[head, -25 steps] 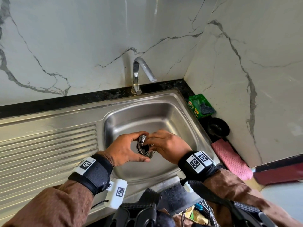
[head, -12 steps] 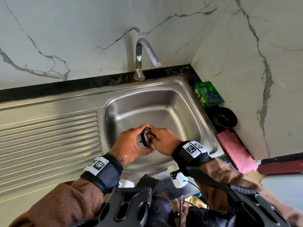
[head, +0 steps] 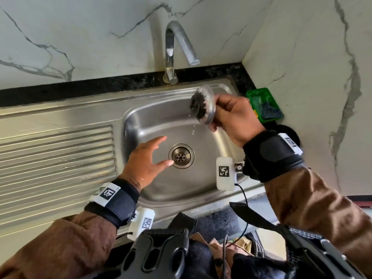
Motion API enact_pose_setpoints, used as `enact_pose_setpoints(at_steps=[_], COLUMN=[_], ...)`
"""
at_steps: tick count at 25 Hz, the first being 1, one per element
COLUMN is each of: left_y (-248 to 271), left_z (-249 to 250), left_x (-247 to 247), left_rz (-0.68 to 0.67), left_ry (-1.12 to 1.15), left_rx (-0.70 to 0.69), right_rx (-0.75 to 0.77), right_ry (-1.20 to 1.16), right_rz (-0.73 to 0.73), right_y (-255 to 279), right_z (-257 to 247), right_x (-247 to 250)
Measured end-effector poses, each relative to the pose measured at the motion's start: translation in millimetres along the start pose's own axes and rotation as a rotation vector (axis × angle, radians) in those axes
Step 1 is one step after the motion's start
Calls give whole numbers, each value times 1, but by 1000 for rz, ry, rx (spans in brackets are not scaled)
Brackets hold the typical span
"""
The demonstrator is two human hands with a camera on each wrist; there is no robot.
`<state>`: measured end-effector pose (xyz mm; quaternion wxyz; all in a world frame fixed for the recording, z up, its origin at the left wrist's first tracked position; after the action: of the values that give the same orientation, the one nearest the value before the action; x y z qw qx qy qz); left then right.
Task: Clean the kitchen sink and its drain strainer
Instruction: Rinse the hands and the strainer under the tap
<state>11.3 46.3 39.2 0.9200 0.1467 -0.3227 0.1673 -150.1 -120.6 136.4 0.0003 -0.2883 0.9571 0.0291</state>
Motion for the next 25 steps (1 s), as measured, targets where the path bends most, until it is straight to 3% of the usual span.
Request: enact_pose_setpoints(at_steps=[1, 2, 3, 5, 6, 7, 11, 16, 25], left_y=[-3, -7, -13, -25, -30, -35, -50, -71, -95], left_z=[-3, -4, -4, -2, -1, -1, -14, -31, -53], left_x=[0, -1, -3, -6, -7, -8, -13, -20, -38], left_rz=[6, 17, 32, 62, 69, 73, 45, 23, -6], left_ry=[-4, -4, -6, -36, -58, -77, -120, -138, -115], left_rx=[15, 24, 24, -6, -26, -33, -1, 36, 93], right_rx=[-82, -194, -292, -409, -435, -437, -427, -494, -542], right_ry=[-150, -129, 133, 1080, 1368, 1449, 1189, 1319, 1447], right_rz=[-2, -23, -57, -298, -361, -393, -276, -515, -554], right_y=[-4, -8, -12, -15, -18, -23, -66, -83, -88], right_z=[8, 27, 57, 129, 154, 168, 189, 237, 294], right_x=[1, 0, -1, 6, 10, 10, -2, -23, -35])
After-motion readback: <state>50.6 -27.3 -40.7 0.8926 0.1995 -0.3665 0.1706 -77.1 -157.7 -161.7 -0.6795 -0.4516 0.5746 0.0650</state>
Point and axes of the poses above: each hand's wrist, its own y-axis away from the middle knuckle, its own x-axis out of the back of the hand, z = x × y, the point moved 4 cm from there along -y, towards the middle knuckle, and after that the axes turned 6 degrees about z, right-handed, at the moved point
